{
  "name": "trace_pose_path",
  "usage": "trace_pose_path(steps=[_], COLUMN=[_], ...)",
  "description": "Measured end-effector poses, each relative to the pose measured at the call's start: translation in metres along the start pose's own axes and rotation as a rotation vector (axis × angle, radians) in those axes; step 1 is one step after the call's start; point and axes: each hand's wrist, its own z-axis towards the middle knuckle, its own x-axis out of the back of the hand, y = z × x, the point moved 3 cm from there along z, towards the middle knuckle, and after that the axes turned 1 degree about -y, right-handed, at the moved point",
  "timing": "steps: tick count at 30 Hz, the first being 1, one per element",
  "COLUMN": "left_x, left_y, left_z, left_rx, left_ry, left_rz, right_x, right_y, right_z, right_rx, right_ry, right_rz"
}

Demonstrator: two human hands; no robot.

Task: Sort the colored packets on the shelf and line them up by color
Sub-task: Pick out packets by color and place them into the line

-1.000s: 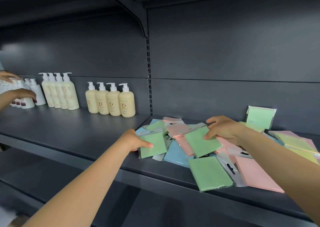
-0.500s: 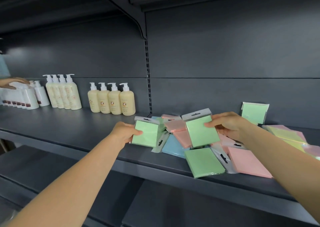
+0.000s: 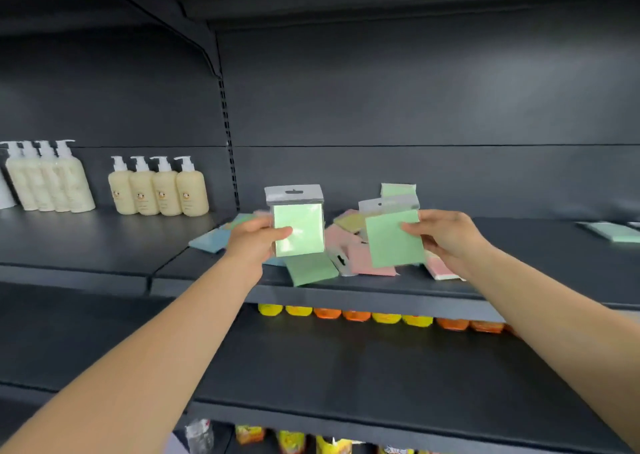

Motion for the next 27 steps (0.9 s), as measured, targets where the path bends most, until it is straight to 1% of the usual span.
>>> trace_pose_path(steps=[3, 9, 13, 21, 27], left_x=[-0.043, -0.124, -0.179, -0.313, -0.416], left_y=[-0.009, -0.019, -0.027, -0.046, -0.074], left_z=[-0.024, -0.062, -0.069, -0.071, -0.059], left_rx=[0.008, 0.062, 0.064, 0.088, 0.087], left_ry=[-0.032, -0.118, -0.174, -0.234, -0.2], left_rz=[-0.033, -0.033, -0.019, -0.098, -0.121], right_x=[0.04, 0.122, 0.175, 0.296, 0.388], right_y=[-0.005, -0.018, -0.025, -0.036, -0.051], right_z=[-0.026, -0.061, -0.072, -0.041, 0.002], right_rx=[0.006, 0.025, 0.041, 0.067, 0.075], right_ry=[0.021, 0.142, 0.17, 0.194, 0.15], right_rz=[0.019, -0.003, 0.002, 0.018, -0.056])
